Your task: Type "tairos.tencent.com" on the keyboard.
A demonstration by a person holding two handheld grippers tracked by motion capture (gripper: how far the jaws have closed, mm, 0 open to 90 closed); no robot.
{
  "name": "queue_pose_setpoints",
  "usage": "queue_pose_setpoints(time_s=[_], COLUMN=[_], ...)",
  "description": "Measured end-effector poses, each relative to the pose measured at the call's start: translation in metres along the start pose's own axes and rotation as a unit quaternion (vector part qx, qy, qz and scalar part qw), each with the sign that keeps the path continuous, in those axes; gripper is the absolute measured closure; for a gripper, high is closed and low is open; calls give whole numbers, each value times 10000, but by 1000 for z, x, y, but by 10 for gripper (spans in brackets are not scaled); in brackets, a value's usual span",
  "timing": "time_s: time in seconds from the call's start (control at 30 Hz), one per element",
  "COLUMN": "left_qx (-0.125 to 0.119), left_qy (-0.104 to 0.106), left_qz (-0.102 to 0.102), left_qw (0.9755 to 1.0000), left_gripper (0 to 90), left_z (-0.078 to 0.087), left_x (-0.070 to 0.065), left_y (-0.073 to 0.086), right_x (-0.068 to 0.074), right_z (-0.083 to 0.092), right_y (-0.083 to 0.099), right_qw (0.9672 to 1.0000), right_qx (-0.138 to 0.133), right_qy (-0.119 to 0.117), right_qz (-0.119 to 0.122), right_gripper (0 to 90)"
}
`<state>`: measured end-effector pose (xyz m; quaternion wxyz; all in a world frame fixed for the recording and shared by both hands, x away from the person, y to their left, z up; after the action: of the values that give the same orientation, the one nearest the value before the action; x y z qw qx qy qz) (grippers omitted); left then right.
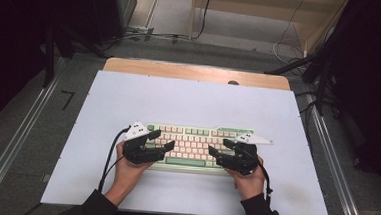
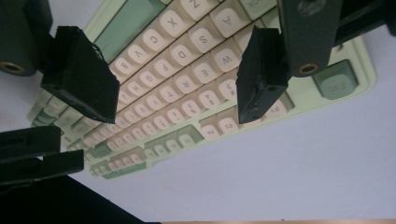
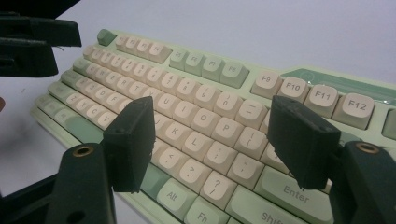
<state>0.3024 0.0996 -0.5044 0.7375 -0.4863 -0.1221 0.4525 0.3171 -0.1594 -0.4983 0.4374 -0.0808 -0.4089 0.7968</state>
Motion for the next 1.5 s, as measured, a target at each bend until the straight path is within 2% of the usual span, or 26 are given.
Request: queue_pose_setpoints(time_s=[0.2,0.33,0.43,0.6,0.67,1.13,1.5], left_qx=[-48,-44,-50,-49,-48,-36,-6], left_qy=[-122,-124,-117,-104,-97,-59,-32], left_qz=[14,21,17,4,7,5,20], left_qw=[9999,9999,9999,9999,9999,10000,10000], left_gripper=[290,292,298,314,315,333,335], left_z=[1,1,0,0,0,0,0], left_x=[3,4,4,4,4,3,3], left_y=[0,0,0,0,1,1,1], right_x=[-1,-1,0,6,7,8,8], right_z=[0,0,-2,-8,-11,-30,-43], right_y=[0,-2,-4,-7,-9,-12,-9], right_qw=[10000,10000,9999,9993,9990,9985,9965], right_qx=[-9,-17,-50,28,41,263,607], right_qy=[-1,8,-45,-58,-37,24,245], right_qz=[-3,16,79,361,447,479,526], right_gripper=[306,345,488,814,874,875,875])
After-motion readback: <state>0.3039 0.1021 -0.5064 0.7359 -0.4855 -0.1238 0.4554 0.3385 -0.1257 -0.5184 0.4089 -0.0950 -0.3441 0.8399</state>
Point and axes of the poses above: each handheld gripper's, and its own axes: z roughly backward along the jaws, y roughly out of its underside, x roughly to its left, the point moved 5 cm from there along -z, roughly forward along the jaws, and after that the axes turned 5 degrees about x, right-handed, at the moved point
